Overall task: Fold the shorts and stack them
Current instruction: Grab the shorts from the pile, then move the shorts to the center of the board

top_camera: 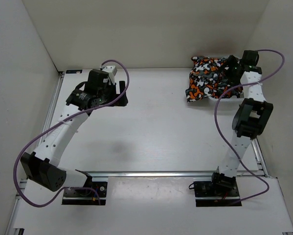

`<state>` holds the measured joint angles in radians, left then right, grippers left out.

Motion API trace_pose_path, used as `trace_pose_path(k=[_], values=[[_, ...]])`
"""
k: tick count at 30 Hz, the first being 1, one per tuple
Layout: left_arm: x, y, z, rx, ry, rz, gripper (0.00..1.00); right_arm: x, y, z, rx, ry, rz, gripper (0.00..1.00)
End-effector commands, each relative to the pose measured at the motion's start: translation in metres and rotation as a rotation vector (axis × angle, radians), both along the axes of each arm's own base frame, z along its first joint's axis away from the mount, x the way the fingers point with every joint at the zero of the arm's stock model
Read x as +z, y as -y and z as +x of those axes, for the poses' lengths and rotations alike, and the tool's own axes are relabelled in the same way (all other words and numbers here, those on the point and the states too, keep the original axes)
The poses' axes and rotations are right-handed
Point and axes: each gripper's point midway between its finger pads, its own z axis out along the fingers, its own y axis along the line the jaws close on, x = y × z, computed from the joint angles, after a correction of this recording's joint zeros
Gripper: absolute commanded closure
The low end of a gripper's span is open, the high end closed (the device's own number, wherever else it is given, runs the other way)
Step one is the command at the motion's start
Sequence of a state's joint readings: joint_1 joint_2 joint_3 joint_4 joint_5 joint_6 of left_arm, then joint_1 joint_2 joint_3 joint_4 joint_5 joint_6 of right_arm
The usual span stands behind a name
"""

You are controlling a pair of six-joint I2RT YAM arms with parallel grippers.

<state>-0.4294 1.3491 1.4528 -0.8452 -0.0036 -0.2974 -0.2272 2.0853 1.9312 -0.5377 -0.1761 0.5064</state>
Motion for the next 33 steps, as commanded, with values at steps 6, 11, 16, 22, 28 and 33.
trace_pose_path(k=[6,11,16,22,28,33], values=[[0.000,0.008,0.010,0.007,-0.002,0.010,0.01,-0.020,-0.005,0.083,0.065,0.120,0.104,0.20],[-0.001,0.009,0.016,0.021,-0.004,0.011,0.01,-0.009,-0.007,0.099,0.089,0.182,0.115,0.61],[-0.002,0.016,0.013,0.008,-0.015,0.009,0.01,0.044,-0.007,0.082,0.092,0.246,0.074,1.00],[0.021,0.011,0.004,0.027,0.034,-0.026,0.01,0.190,-0.035,0.021,0.157,0.471,-0.053,1.00],[0.059,-0.012,-0.013,0.105,0.097,-0.029,0.01,0.322,-0.120,-0.083,0.360,0.705,-0.130,1.00],[0.103,-0.066,-0.035,0.272,0.194,0.030,0.01,0.361,-0.201,-0.140,0.522,0.800,-0.191,1.00]])
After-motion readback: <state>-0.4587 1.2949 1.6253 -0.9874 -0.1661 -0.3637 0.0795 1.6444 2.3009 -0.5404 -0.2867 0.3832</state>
